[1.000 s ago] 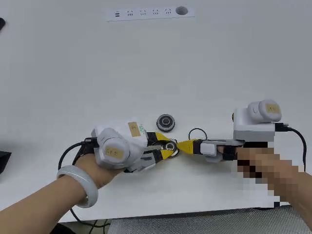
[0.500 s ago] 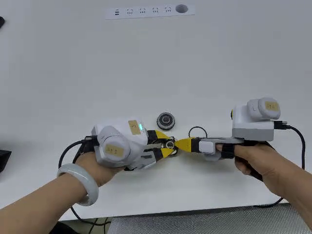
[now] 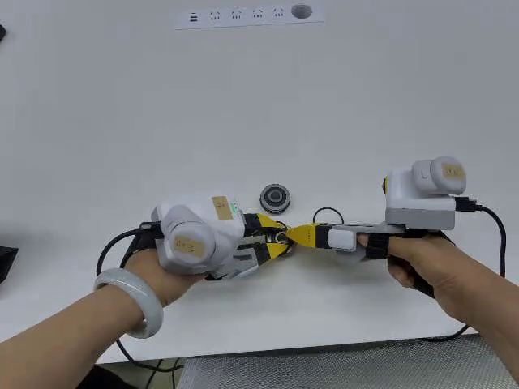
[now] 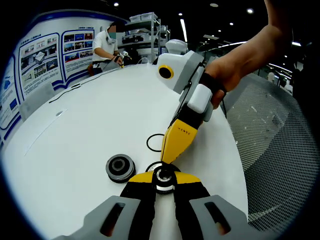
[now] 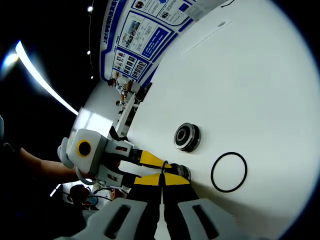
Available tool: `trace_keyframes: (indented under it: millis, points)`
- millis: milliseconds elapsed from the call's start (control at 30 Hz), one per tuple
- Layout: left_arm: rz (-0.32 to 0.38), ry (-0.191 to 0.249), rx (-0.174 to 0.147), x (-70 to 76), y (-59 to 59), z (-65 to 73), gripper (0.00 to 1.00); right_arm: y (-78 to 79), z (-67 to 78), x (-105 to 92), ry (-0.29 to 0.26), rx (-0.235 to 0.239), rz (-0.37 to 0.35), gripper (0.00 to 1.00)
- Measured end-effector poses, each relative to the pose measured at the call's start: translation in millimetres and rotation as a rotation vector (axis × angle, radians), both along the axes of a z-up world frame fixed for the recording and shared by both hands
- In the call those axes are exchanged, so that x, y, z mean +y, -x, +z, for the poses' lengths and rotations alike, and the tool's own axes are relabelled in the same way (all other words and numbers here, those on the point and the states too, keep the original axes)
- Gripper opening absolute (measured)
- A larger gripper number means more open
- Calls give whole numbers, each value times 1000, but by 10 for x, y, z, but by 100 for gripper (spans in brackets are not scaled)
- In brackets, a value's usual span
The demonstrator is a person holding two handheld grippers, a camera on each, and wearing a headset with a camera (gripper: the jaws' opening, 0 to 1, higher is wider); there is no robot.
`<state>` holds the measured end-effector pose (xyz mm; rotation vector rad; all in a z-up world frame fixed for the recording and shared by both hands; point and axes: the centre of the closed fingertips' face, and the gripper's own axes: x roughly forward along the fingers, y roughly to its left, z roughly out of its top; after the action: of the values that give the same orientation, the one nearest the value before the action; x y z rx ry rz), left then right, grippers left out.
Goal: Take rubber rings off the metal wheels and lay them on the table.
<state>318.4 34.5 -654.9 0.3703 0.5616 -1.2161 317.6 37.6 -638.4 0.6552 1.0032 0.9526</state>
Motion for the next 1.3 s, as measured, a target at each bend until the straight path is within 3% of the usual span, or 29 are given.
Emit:
trace_keyframes:
  millis: [400,867,967,1300]
  points:
    - [6,12,-1,11,7,22,16,-12,-62,-47,22,6,-15,2]
    - [5,29,-12,37,45,60,26,-9,-35,-41,17,6,-13,2]
    - [20,22,-13,65,38,47,32,-8,-27,-34,14,5,-10,2]
    - [62,16,-17,219,-4,43,37,21,2,-38,8,2,-11,2]
